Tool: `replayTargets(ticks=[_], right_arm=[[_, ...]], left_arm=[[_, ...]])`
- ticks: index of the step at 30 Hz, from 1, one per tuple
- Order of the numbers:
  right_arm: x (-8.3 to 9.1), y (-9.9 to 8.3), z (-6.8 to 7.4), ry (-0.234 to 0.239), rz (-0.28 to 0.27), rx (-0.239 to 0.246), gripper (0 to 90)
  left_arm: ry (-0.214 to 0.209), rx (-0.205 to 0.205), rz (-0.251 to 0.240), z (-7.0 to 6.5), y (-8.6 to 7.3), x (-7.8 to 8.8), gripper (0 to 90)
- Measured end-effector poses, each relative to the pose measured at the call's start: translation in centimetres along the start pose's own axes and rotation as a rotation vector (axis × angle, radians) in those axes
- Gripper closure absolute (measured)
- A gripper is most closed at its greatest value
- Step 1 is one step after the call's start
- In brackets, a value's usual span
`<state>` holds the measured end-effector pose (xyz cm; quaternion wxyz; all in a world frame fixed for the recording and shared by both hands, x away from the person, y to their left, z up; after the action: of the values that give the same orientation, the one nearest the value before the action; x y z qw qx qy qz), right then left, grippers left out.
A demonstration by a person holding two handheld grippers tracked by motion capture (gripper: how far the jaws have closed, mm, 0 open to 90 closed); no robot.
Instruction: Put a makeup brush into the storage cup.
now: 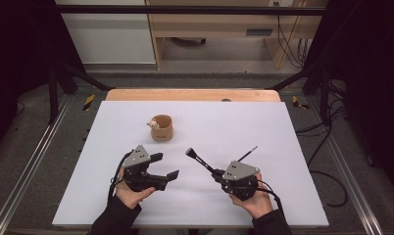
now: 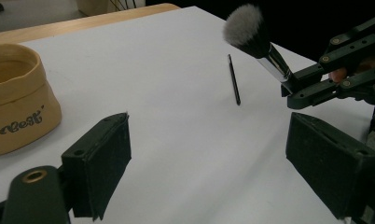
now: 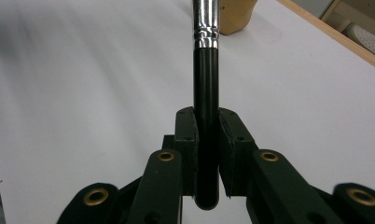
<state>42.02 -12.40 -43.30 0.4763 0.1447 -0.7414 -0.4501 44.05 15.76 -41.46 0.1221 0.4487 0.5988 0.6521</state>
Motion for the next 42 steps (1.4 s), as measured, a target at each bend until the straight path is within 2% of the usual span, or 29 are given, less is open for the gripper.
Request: replayTargets(ticks=[6, 10, 15, 36, 42], right_arm=[[-0.2, -0.1, 0.0, 0.012, -0.022, -0.035, 79.4], [-0.3, -0.1, 0.1, 0.024, -0.041, -0.060, 79.4], [-0.5, -0.1, 0.3, 0.025, -0.051, -0.065, 79.4], [-1.0, 0.2, 0.6, 0.038, -0.096, -0.107, 79.4], [-1.2, 0.2, 0.8, 0.046, -0.100, -0.113, 79.4]], left_arm=[[-0.005, 0.023, -0.023, -0.3, 0.0, -0.4, 13.7], [-0.015, 0.058, -0.054, -0.3, 0.1, -0.4, 14.0], [-0.021, 0.074, -0.078, -0.5, 0.2, -0.5, 14.0], [-0.064, 0.127, -0.103, -1.6, 0.1, -2.1, 15.1], [-0.084, 0.145, -0.128, -1.9, 0.3, -2.3, 16.0]])
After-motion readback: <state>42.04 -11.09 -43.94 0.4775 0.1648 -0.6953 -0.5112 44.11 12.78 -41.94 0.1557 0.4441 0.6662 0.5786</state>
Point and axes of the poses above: each handheld gripper's, and its own axes: x roughly backward along the jaws, y roughly out of its top, z roughly to its left, the point moved 2 cm from there along -x, roughly forward along the jaws, and after that the axes turned 4 degrees about y, right-handed, at the moved point
